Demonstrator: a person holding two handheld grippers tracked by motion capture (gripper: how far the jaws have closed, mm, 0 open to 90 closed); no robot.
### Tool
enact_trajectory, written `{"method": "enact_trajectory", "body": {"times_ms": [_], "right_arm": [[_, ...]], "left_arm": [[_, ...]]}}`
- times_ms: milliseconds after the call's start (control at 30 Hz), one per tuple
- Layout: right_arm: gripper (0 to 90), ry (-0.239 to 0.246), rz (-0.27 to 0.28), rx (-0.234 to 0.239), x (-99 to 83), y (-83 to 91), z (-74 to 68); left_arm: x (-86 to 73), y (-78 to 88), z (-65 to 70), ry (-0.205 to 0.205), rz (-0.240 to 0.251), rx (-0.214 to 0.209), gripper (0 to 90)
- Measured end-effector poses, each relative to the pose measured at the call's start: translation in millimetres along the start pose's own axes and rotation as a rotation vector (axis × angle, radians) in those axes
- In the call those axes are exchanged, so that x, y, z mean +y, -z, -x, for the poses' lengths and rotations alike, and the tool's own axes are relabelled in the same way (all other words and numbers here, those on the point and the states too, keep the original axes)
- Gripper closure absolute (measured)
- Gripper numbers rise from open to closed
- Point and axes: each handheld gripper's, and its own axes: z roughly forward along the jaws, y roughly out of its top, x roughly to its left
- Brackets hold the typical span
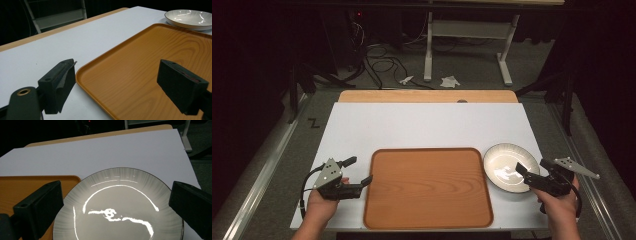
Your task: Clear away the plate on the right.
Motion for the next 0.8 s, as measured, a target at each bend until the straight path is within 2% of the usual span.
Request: {"method": "enact_trajectory", "body": {"times_ms": [267, 567, 800], "right_arm": [[0.0, -0.048, -0.019, -0.012, -5.2, 3.2, 8.3], [0.0, -0.15, -0.033, -0.015, -10.7, 6.0, 19.2], [0.0, -0.221, -0.073, -0.003, -15.4, 3.6, 23.5]], "left_arm": [[1.6, -5.7, 1.0, -0.007, -0.001, -0.01, 15.9], [2.8, -8.2, 1.9, -0.011, -0.003, -0.016, 15.9], [3.0, -7.0, 1.7, -0.011, -0.002, -0.015, 15.9]]}}
